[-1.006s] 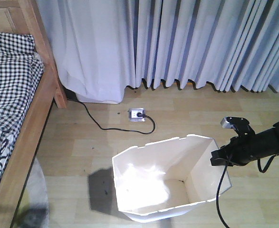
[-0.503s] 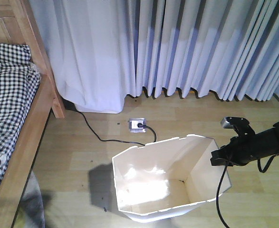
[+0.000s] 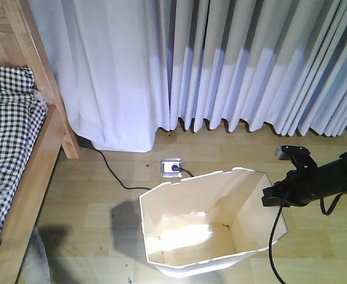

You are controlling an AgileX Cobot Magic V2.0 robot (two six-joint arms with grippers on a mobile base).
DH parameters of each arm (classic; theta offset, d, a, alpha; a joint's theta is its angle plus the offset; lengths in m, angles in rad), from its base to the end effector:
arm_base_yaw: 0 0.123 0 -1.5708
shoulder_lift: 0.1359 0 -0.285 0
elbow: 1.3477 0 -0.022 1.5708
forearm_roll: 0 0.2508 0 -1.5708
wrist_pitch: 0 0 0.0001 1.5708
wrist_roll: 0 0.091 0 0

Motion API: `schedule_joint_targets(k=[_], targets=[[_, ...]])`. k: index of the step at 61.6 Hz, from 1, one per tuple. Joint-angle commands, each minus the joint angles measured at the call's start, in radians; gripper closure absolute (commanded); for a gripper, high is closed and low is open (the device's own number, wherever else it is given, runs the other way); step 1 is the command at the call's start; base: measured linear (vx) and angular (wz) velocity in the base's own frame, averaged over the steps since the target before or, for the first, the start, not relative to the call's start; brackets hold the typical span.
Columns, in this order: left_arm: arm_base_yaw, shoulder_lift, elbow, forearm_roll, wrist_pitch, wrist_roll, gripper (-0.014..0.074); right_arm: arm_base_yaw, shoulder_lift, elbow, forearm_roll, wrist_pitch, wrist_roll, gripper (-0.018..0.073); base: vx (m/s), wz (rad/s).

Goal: Move trash bin to bedside with robot
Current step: 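Keep holding the bin while the base approaches the curtains beside the bed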

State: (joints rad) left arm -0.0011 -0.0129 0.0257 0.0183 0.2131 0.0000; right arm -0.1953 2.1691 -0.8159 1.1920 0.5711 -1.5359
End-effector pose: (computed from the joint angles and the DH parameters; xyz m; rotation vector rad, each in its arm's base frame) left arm 0.0557 0.0003 0.1859 0.0133 1.7094 0.0158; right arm 0.2961 -0.0119 0.0235 -0.3268 2.8172 0.6993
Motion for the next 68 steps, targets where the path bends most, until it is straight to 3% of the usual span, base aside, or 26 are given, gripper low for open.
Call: schedule_joint_targets(k=[1,68], targets=[[-0.002,-0.014,0.019,-0.004,-0.068,0.000,0.0603,-0.002,-0.069,-0.013,0.066,0.184,0.001,0.0566,0.13,0.00],[-0.002,-0.014,0.019,-0.004,-0.068,0.000,0.0603,-0.002,-0.069,-0.013,0.066,0.181,0.001,0.0566,0.09,-0.01]])
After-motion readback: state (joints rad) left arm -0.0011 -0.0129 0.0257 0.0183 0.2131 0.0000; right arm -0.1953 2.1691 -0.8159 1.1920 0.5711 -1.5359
